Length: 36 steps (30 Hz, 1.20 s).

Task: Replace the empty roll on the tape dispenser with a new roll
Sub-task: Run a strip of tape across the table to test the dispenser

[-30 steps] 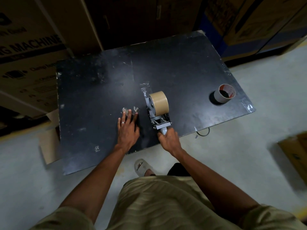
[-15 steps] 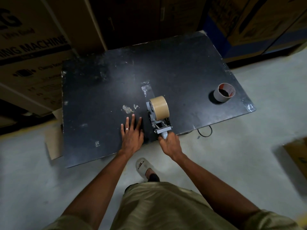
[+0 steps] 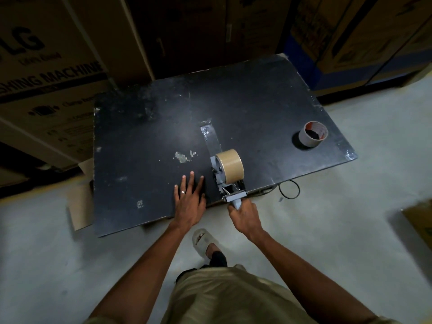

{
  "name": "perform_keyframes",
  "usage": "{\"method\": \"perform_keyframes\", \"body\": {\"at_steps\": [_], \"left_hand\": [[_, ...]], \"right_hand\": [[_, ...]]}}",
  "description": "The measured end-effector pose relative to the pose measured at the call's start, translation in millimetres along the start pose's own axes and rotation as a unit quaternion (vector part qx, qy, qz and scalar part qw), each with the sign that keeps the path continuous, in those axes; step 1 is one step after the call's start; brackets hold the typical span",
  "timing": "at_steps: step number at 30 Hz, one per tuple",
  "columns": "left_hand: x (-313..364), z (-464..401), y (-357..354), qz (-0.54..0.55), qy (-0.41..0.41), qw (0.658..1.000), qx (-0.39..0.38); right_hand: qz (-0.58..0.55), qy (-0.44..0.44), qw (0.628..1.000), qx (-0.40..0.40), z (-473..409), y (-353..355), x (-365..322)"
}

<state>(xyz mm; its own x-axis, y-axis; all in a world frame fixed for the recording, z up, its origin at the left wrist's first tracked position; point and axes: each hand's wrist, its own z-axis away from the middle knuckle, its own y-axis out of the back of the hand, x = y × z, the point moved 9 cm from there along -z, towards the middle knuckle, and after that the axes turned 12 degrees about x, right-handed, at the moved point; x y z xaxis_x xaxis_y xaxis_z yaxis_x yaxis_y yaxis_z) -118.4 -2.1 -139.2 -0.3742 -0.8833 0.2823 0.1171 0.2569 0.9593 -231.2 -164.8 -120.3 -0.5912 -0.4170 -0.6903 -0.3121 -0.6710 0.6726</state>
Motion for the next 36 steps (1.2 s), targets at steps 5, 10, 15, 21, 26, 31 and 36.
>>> {"method": "perform_keyframes", "body": {"at_steps": [5,10,15,21,26,31,36], "left_hand": [[1.5,2.1,1.9,0.001,0.001,1.000,-0.009],[3.4,8.3,0.8,-0.001,-0.001,1.000,-0.014],[5.8,11.3,1.6,0.001,0.003,1.000,-0.016],[5.4,11.4,1.0,-0.003,0.003,1.000,-0.026],[5.8,10.8,0.5,0.002,0.006,0.999,-0.039],[6.2,10.1,-2.1,-0.006,0.005,0.998,-0.062],[6.8,13.3,-3.9,-0.015,0.004,0.998,-0.057]], "right_hand": [[-0.007,0.011,1.000,-0.012,-1.3,-3.2,8.5],[-0.008,0.015,1.000,-0.007,1.1,-3.2,14.2],[-0.003,0.005,1.000,-0.004,7.8,-2.9,21.4],[-0.005,-0.017,1.000,-0.013,13.6,-8.5,43.2],[-0.010,-0.014,1.000,-0.019,27.0,5.4,29.3],[-0.014,-0.024,0.999,-0.021,36.2,10.9,25.4],[-0.013,-0.046,0.999,-0.013,40.5,14.6,31.0]]}}
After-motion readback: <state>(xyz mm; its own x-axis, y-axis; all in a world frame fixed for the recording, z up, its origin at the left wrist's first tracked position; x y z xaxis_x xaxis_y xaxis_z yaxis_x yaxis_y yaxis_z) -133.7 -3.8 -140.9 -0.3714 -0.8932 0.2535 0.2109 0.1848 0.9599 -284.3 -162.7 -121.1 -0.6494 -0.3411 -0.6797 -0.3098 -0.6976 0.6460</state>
